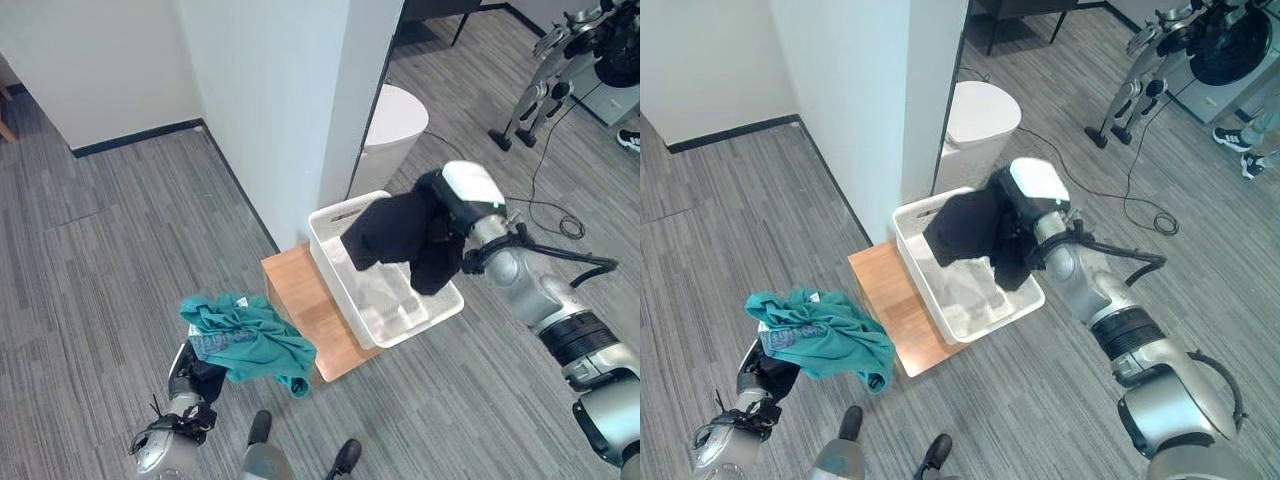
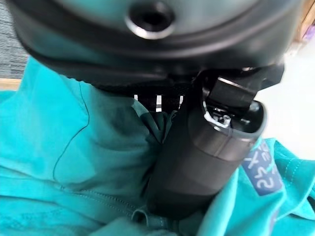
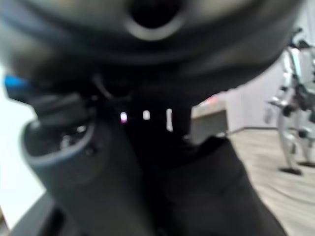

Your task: Pick up bed clothes into laundry basket.

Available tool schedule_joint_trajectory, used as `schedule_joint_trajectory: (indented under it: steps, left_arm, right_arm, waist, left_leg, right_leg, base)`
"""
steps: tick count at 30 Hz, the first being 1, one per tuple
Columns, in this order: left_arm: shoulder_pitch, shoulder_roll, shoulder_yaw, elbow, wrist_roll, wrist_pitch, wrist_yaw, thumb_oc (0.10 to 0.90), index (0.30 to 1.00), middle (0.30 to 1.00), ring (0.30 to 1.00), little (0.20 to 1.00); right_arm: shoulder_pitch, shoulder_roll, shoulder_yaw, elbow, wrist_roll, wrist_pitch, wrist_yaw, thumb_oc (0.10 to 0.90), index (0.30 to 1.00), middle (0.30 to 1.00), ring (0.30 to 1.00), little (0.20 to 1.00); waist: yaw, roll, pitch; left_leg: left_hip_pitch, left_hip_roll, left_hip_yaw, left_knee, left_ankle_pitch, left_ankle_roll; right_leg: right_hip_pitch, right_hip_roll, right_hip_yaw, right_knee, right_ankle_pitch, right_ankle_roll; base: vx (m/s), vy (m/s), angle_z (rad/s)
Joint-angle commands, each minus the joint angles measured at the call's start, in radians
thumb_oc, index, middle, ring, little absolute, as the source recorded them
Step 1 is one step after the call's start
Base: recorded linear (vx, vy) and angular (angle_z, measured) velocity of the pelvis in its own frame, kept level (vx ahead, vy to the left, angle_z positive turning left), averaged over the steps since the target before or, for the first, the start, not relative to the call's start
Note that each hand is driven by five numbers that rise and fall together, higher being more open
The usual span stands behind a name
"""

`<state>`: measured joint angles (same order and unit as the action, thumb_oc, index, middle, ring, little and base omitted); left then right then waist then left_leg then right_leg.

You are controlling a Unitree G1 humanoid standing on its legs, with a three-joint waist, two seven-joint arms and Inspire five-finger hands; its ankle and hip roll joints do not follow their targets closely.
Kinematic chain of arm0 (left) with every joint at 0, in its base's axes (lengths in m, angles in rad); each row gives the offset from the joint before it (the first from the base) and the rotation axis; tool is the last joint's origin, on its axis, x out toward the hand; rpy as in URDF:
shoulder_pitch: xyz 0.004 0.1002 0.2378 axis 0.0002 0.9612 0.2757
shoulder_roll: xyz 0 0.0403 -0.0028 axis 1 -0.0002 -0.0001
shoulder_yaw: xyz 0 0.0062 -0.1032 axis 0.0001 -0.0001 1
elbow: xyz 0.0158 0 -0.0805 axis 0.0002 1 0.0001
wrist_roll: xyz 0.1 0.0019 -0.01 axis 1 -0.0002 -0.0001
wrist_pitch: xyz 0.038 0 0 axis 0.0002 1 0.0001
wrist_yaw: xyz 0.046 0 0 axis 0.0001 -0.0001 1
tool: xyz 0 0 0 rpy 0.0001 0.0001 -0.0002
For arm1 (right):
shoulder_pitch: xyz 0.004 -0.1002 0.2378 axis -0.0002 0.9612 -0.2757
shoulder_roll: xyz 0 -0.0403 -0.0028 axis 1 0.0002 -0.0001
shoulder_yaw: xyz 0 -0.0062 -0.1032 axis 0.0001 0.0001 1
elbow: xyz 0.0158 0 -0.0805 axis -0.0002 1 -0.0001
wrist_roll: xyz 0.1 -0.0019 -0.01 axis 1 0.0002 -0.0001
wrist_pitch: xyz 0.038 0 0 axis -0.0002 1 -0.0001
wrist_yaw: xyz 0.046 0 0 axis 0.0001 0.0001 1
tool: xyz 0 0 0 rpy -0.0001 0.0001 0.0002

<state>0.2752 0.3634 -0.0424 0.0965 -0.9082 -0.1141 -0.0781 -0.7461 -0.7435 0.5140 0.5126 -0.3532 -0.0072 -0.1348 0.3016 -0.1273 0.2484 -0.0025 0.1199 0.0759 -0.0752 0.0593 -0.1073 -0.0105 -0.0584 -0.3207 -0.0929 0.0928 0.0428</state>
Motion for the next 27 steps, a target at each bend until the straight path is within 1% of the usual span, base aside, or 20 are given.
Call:
schedule_joint_trajectory:
  steps: [1,3,4,8,9,10,11,12,14,15,17,19,20,21,23,24,26,27]
  left_arm:
    - [-0.017,0.053,-0.006,-0.161,0.002,-0.077,-0.075,0.4,0.3,0.3,0.3,0.3]
    - [-0.008,0.049,-0.01,-0.158,0.001,-0.075,-0.077,0.4,0.3,0.3,0.3,0.3]
    - [-0.003,0.045,-0.016,-0.157,0.001,-0.076,-0.074,0.4,0.3,0.3,0.3,0.3]
    - [0.003,0.054,-0.024,-0.151,0.003,-0.076,-0.084,0.4,0.3,0.3,0.3,0.3]
    - [0.002,0.053,-0.024,-0.151,0.003,-0.076,-0.084,0.4,0.3,0.3,0.3,0.3]
    - [-0.11,0.071,-0.058,-0.106,0.028,-0.062,-0.027,0.4,0.3,0.3,0.3,0.3]
    - [-0.187,0.072,-0.073,-0.083,0.045,-0.074,0.013,0.4,0.3,0.3,0.3,0.3]
    - [-0.229,0.079,-0.066,-0.078,0.043,-0.085,0.027,0.4,0.3,0.3,0.3,0.3]
    - [-0.259,0.077,-0.043,-0.097,0.03,-0.1,0.046,0.4,0.3,0.3,0.3,0.3]
    - [-0.265,0.076,-0.034,-0.11,0.021,-0.103,0.049,0.4,0.3,0.3,0.3,0.3]
    - [-0.273,0.072,-0.025,-0.124,0.013,-0.106,0.049,0.4,0.3,0.3,0.3,0.3]
    - [-0.28,0.075,-0.013,-0.126,0.01,-0.108,0.053,0.4,0.3,0.3,0.3,0.3]
    - [-0.281,0.076,-0.013,-0.126,0.01,-0.108,0.053,0.4,0.3,0.3,0.3,0.3]
    - [-0.294,0.073,-0.005,-0.117,0.012,-0.108,0.059,0.4,0.3,0.3,0.3,0.3]
    - [-0.319,0.068,-0.002,-0.103,0.027,-0.103,0.067,0.4,0.3,0.3,0.3,0.3]
    - [-0.321,0.069,-0.004,-0.102,0.028,-0.103,0.067,0.4,0.3,0.3,0.3,0.3]
    - [-0.335,0.07,0.007,-0.107,0.051,-0.101,0.069,0.4,0.3,0.3,0.3,0.3]
    - [-0.351,0.068,0.012,-0.109,0.068,-0.103,0.071,0.4,0.3,0.3,0.3,0.3]
  right_arm:
    - [-0.15,-0.034,-0.034,0.008,0.024,-0.007,-0.074,0.4,0.3,0.3,0.3,0.3]
    - [-0.149,-0.024,-0.029,0.032,0.027,-0.006,-0.07,0.4,0.3,0.3,0.3,0.3]
    - [-0.145,-0.002,-0.03,0.055,0.042,-0.008,-0.078,0.8,0.9,0.9,0.9,0.9]
    - [-0.181,0.011,0.008,0.134,0.039,-0.005,-0.068,0.8,0.9,0.9,0.9,0.9]
    - [-0.183,0.011,0.009,0.136,0.039,-0.006,-0.068,0.8,0.9,0.9,0.9,0.9]
    - [-0.216,0.058,0.041,0.127,0.016,0.008,-0.06,0.8,0.9,0.9,0.9,0.9]
    - [-0.233,0.08,0.066,0.144,-0.013,0.028,-0.066,0.8,0.9,0.9,0.9,0.9]
    - [-0.277,0.091,0.077,0.188,-0.031,0.04,-0.09,0.8,0.9,0.9,0.9,0.9]
    - [-0.342,0.098,0.094,0.26,-0.043,0.046,-0.101,0.8,0.9,0.9,0.9,0.9]
    - [-0.378,0.088,0.106,0.277,-0.043,0.044,-0.1,0.8,0.9,0.9,0.9,0.9]
    - [-0.404,0.067,0.105,0.283,-0.029,0.042,-0.103,0.8,0.9,0.9,0.9,0.9]
    - [-0.427,0.037,0.085,0.243,-0.003,0.045,-0.115,0.8,0.9,0.9,0.9,0.9]
    - [-0.427,0.036,0.084,0.241,-0.002,0.046,-0.114,0.8,0.9,0.9,0.9,0.9]
    - [-0.415,0.015,0.043,0.166,0.015,0.048,-0.138,0.8,0.9,0.9,0.9,0.9]
    - [-0.401,-0.017,0.002,0.067,0.005,0.049,-0.159,0.8,0.9,0.9,0.9,0.9]
    - [-0.396,-0.02,-0.003,0.059,0.004,0.053,-0.157,0.8,0.9,0.9,0.9,0.9]
    - [-0.34,-0.078,-0.076,-0.09,-0.025,0.057,-0.171,0.8,0.9,0.9,0.9,0.9]
    - [-0.302,-0.096,-0.11,-0.141,-0.036,0.053,-0.176,0.8,0.9,0.9,0.9,0.9]
  waist:
    - [0.004,-0.023,-0.032]
    - [0.011,-0.02,-0.028]
    - [0.016,-0.018,-0.025]
    - [0.035,-0.013,-0.019]
    - [0.035,-0.012,-0.019]
    - [0.023,-0.013,-0.019]
    - [0.014,-0.016,-0.028]
    - [0.015,-0.018,-0.029]
    - [0.023,-0.025,-0.038]
    - [0.024,-0.032,-0.039]
    - [0.021,-0.038,-0.044]
    - [0.007,-0.044,-0.052]
    - [0.007,-0.045,-0.052]
    - [-0.011,-0.047,-0.062]
    - [-0.036,-0.047,-0.073]
    - [-0.034,-0.047,-0.072]
    - [-0.068,-0.042,-0.083]
    - [-0.092,-0.037,-0.092]
  left_leg:
    - [-0.111,-0.028,0.031,-0.012,0.056,0.017]
    - [-0.121,-0.03,0.026,-0.012,0.059,0.016]
    - [-0.127,-0.03,0.024,-0.012,0.061,0.017]
    - [-0.138,-0.032,0.013,-0.012,0.065,0.016]
    - [-0.138,-0.032,0.013,-0.012,0.065,0.016]
    - [-0.139,-0.03,0.017,-0.012,0.064,0.012]
    - [-0.139,-0.029,0.021,-0.012,0.063,0.011]
    - [-0.135,-0.029,0.02,-0.012,0.057,0.008]
    - [-0.141,-0.03,0.015,-0.012,0.062,0.006]
    - [-0.139,-0.031,0.012,-0.012,0.057,0.002]
    - [-0.145,-0.032,0.013,-0.012,0.06,0.002]
    - [-0.138,-0.031,0.017,-0.012,0.057,0.003]
    - [-0.138,-0.031,0.017,-0.012,0.057,0.003]
    - [-0.128,-0.028,0.026,-0.012,0.052,0.004]
    - [-0.116,-0.024,0.036,-0.012,0.046,0.005]
    - [-0.115,-0.024,0.037,-0.012,0.045,0.005]
    - [-0.097,-0.018,0.052,-0.012,0.036,0.008]
    - [-0.088,-0.016,0.061,-0.012,0.032,0.009]
  right_leg:
    - [0.14,-0.053,-0.042,0.006,-0.161,0.073]
    - [0.133,-0.052,-0.045,0.006,-0.162,0.073]
    - [0.13,-0.051,-0.046,0.006,-0.162,0.073]
    - [0.127,-0.049,-0.056,0.006,-0.164,0.073]
    - [0.127,-0.049,-0.056,0.006,-0.164,0.073]
    - [0.126,-0.049,-0.057,0.006,-0.166,0.076]
    - [0.124,-0.05,-0.057,0.006,-0.164,0.078]
    - [0.13,-0.051,-0.058,0.006,-0.17,0.078]
    - [0.13,-0.049,-0.063,0.006,-0.166,0.078]
    - [0.136,-0.049,-0.066,0.006,-0.172,0.078]
    - [0.132,-0.048,-0.068,0.006,-0.165,0.078]
    - [0.135,-0.049,-0.065,0.006,-0.162,0.079]
    - [0.135,-0.049,-0.065,0.006,-0.162,0.079]
    - [0.139,-0.05,-0.058,0.006,-0.159,0.08]
    - [0.145,-0.053,-0.047,0.006,-0.158,0.08]
    - [0.145,-0.053,-0.046,0.006,-0.158,0.08]
    - [0.15,-0.056,-0.031,0.006,-0.156,0.082]
    - [0.152,-0.057,-0.022,0.006,-0.156,0.082]
  base:
    - [-0.04,-0.01,0.0]
    - [0.0,0.0,0.0]
    - [0.0,0.0,0.0]
    - [0.0,0.0,0.01]
    - [0.0,0.011,0.09]
    - [0.01,0.024,0.08]
    - [0.05,0.022,0.05]
    - [0.06,0.007,0.02]
    - [0.04,-0.009,-0.04]
    - [0.0,0.0,0.0]
    - [0.0,-0.001,0.16]
    - [0.0,0.008,0.11]
    - [0.0,0.0,0.0]
    - [0.0,0.033,0.0]
    - [0.0,0.035,0.02]
    - [0.0,0.031,0.03]
    - [0.0,0.04,-0.09]
    - [-0.01,0.049,-0.24]
